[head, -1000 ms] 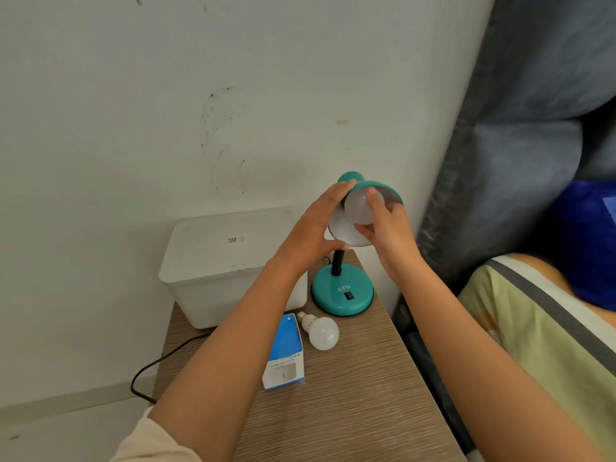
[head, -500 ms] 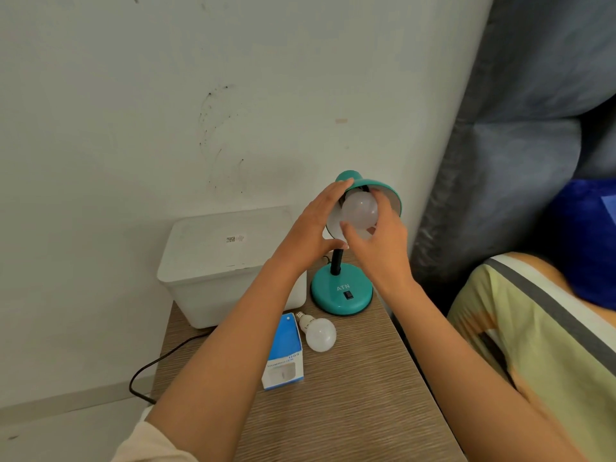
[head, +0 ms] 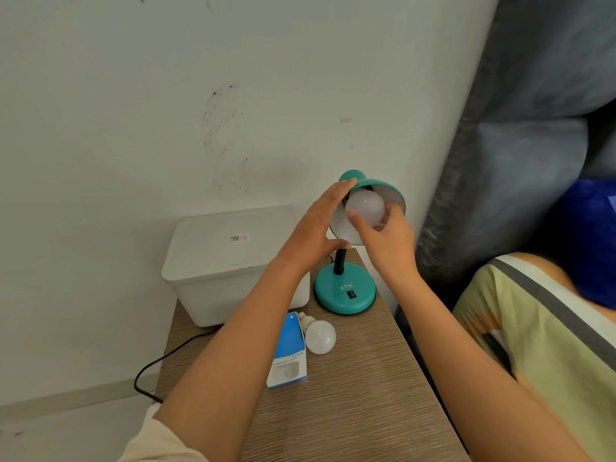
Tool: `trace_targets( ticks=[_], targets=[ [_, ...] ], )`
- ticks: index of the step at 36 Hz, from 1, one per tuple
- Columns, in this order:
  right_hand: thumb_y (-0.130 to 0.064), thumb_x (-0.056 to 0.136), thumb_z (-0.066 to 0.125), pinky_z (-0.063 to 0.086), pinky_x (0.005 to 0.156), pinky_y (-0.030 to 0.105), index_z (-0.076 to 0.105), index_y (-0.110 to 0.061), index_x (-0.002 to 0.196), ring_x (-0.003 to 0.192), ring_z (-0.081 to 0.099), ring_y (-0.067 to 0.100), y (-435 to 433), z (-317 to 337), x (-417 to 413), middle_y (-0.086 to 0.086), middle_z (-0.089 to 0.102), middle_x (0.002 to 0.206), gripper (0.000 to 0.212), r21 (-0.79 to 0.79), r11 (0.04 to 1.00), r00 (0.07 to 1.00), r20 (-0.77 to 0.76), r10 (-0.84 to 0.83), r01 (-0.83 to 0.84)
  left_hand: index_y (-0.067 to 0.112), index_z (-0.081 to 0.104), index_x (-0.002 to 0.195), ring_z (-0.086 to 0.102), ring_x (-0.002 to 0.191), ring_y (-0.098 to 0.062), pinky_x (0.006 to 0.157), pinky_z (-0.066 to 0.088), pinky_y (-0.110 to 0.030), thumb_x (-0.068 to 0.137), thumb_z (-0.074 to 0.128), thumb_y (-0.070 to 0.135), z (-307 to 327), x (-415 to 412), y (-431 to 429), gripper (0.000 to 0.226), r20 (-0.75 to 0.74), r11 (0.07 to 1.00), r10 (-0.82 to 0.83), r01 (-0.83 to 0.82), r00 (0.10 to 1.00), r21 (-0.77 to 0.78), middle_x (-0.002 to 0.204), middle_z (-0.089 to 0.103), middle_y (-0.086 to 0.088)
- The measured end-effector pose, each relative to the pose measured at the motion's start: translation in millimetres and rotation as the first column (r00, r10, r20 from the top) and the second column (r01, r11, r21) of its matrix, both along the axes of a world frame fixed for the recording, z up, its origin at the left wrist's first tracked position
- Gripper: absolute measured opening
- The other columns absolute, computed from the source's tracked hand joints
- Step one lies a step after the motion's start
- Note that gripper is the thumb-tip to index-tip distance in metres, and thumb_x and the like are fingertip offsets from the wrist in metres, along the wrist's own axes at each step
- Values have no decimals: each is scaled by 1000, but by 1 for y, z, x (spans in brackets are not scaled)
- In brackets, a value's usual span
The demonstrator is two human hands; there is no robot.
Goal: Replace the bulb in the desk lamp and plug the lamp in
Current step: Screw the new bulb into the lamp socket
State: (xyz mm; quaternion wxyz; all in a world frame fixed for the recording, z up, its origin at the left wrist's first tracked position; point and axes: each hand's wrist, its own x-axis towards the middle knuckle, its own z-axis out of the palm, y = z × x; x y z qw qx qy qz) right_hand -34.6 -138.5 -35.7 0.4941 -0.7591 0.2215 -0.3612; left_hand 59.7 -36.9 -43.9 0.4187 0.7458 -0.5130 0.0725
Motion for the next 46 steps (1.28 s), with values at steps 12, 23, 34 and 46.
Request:
trace_targets(
  ticks=[12,23,34,46],
  targets=[
    [-40,89,55,50,76,18,45,-10,123,98,59,13,2,3,0,-2,54,110,46,141,989,998,39,-47,42,25,23,145,24,134,-1,108,20,-12,67,80,8,1,-3,-1,98,4,1000,7,-7,1000,13,153,27,1],
    [-44,86,58,54,90,36,45,-15,110,94,64,15,-5,1,3,3,58,110,40,217,971,995,23,97,-99,24,24,144,27,130,1,103,18,-1,69,79,9,1,-3,0,94,6,1000,-3,3,1000,-12,151,29,0],
    [-42,86,58,51,81,20,44,-13,126,100,57,10,-1,-1,0,-2,56,114,51,113,994,999,38,5,-9,24,25,144,25,130,4,103,18,-1,69,79,9,1,-2,-1,94,6,1000,-15,15,1000,-7,151,28,2],
    [-49,85,57,52,90,32,53,-10,113,98,65,15,-4,-7,-1,1,66,103,48,238,970,999,28,34,-40,22,25,143,25,126,9,101,19,1,70,78,9,1,-3,-2,91,-7,999,-36,35,999,-26,143,28,11]
  ],
)
